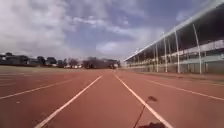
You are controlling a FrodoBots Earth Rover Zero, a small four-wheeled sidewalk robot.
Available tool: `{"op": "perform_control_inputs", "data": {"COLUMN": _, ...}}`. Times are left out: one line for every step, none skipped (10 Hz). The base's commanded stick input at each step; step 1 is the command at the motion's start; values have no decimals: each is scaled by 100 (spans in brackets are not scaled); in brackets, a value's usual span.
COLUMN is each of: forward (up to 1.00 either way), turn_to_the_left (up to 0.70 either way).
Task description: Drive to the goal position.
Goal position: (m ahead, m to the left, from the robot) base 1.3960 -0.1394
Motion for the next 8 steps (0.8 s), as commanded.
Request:
{"op": "perform_control_inputs", "data": {"forward": 70, "turn_to_the_left": 0}}
{"op": "perform_control_inputs", "data": {"forward": 70, "turn_to_the_left": 0}}
{"op": "perform_control_inputs", "data": {"forward": 70, "turn_to_the_left": 0}}
{"op": "perform_control_inputs", "data": {"forward": 70, "turn_to_the_left": 0}}
{"op": "perform_control_inputs", "data": {"forward": 70, "turn_to_the_left": 0}}
{"op": "perform_control_inputs", "data": {"forward": 70, "turn_to_the_left": 0}}
{"op": "perform_control_inputs", "data": {"forward": 70, "turn_to_the_left": 0}}
{"op": "perform_control_inputs", "data": {"forward": 70, "turn_to_the_left": 0}}
